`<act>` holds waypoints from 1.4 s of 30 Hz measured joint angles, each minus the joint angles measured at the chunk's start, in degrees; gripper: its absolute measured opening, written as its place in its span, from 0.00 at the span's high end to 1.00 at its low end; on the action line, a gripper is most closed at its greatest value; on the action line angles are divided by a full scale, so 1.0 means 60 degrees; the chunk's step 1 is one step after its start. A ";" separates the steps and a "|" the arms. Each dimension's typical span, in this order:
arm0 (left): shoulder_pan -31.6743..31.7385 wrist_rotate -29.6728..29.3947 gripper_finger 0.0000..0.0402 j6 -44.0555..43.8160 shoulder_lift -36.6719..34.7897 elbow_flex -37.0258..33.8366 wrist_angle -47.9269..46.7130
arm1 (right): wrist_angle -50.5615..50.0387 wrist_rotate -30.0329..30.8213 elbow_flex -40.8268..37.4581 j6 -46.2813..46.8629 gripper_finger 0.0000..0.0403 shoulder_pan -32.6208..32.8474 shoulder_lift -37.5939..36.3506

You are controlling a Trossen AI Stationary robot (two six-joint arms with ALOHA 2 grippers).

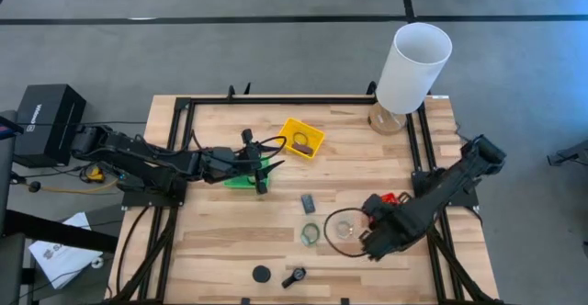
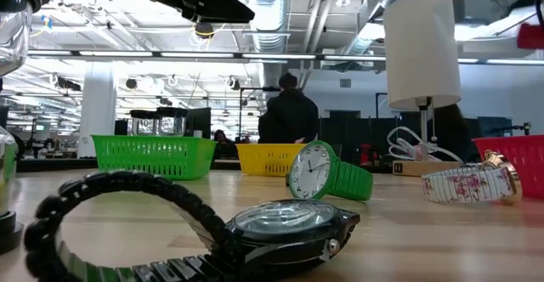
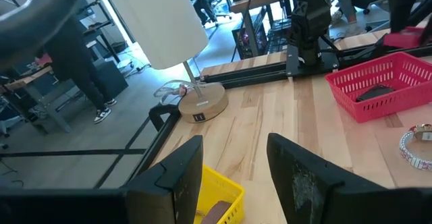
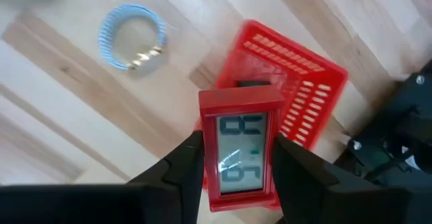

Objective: Pick & Place Office items
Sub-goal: Put the red digital clock into the red basket, then put the green hourglass into the green basket

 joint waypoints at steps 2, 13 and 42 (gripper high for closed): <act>0.0000 0.0002 0.60 0.0003 0.0004 0.0000 0.0009 | 0.0650 -0.0080 -0.0839 0.0235 0.66 0.0071 -0.0534; 0.0000 0.0000 0.60 0.0003 0.0004 0.0000 0.0022 | 0.4259 -0.0250 -0.5009 0.1013 0.64 -0.0237 -0.2811; 0.0000 0.0000 0.60 -0.0015 0.0000 0.0000 0.0025 | 0.4572 -0.0729 -0.5877 0.1236 0.45 -0.0599 -0.2831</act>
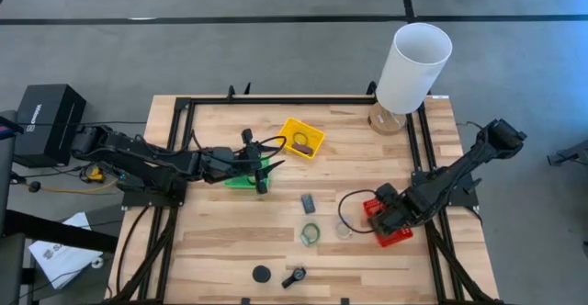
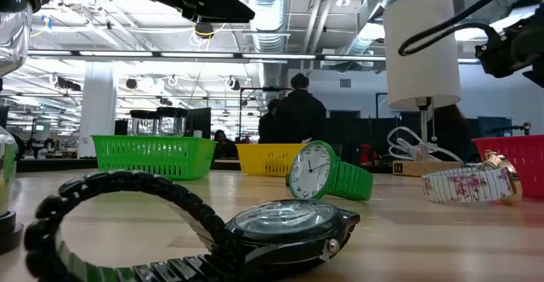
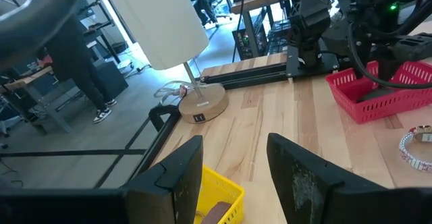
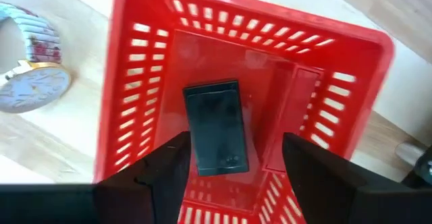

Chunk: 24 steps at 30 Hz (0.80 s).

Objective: Pick & Place Office items
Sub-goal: Put the green hourglass into the green basket

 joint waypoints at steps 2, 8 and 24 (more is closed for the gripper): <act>-0.0001 0.0001 0.60 -0.0004 0.0001 0.0000 -0.0004 | 0.0161 0.0000 0.0006 -0.0002 0.45 0.0000 0.0000; 0.0000 0.0000 0.60 -0.0007 0.0000 0.0000 0.0000 | 0.0242 0.0000 0.0010 -0.0050 0.50 0.0000 0.0000; -0.0004 0.0001 0.60 -0.0011 0.0002 0.0000 0.0214 | 0.0382 -0.2323 0.0010 -0.1373 0.55 -0.0506 0.0000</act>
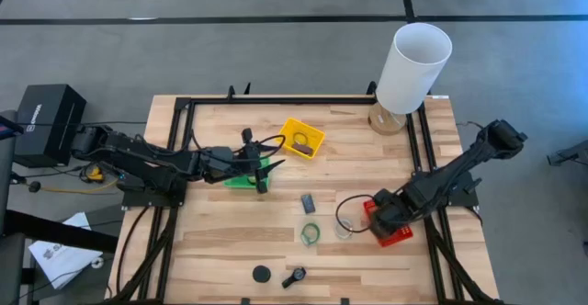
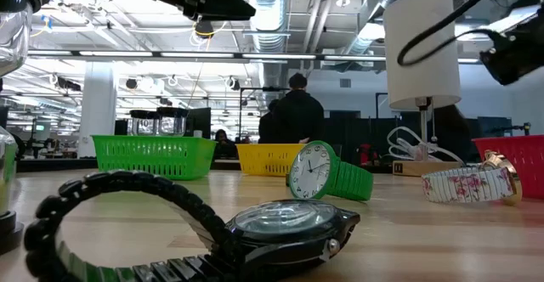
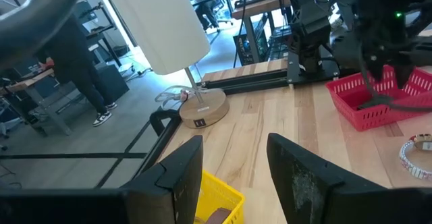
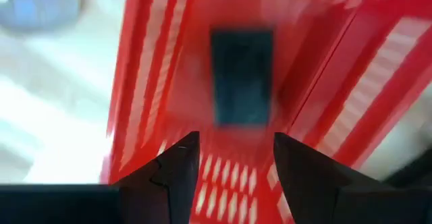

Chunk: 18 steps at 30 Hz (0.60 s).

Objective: Pick & Place Office items
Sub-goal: Put the green hourglass into the green basket

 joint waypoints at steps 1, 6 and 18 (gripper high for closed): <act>0.0001 -0.0001 0.60 0.0000 -0.0002 0.0000 0.0008 | 0.0047 -0.0519 0.0000 -0.0027 0.55 -0.0103 0.0000; 0.0004 -0.0001 0.60 0.0000 -0.0002 0.0000 0.0015 | 0.0289 -0.1536 0.0000 -0.0061 0.55 -0.0372 0.0000; 0.0000 -0.0001 0.60 -0.0004 -0.0001 0.0000 0.0154 | 0.0876 -0.1418 0.0000 -0.0578 0.55 -0.0545 0.0000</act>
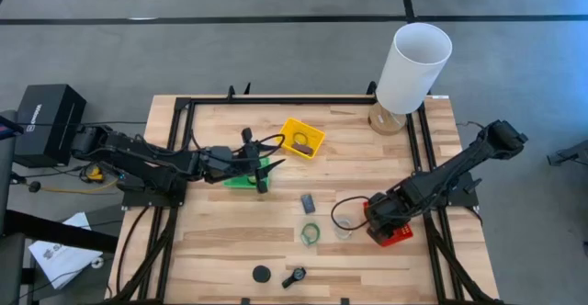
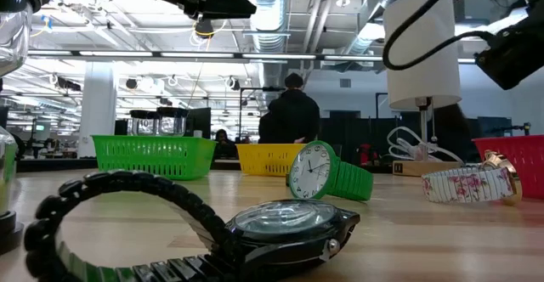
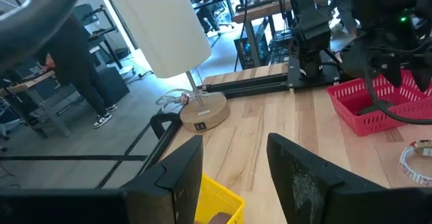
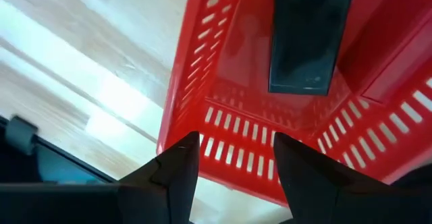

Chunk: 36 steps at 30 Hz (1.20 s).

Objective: Pick & Place Office items
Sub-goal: Put the green hourglass into the green basket

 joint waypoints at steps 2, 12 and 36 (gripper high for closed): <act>0.0004 0.0000 0.60 0.0000 0.0001 0.0000 0.0030 | 0.0013 0.0043 0.0000 -0.0217 0.55 0.0003 0.0000; 0.0002 0.0000 0.60 0.0000 0.0000 0.0000 0.0061 | 0.0686 0.0727 0.0000 -0.0331 0.55 -0.0012 0.0000; 0.0001 0.0001 0.60 0.0000 0.0002 0.0000 0.0208 | 0.2393 0.3602 0.1340 -0.6258 0.57 -0.0021 -0.0955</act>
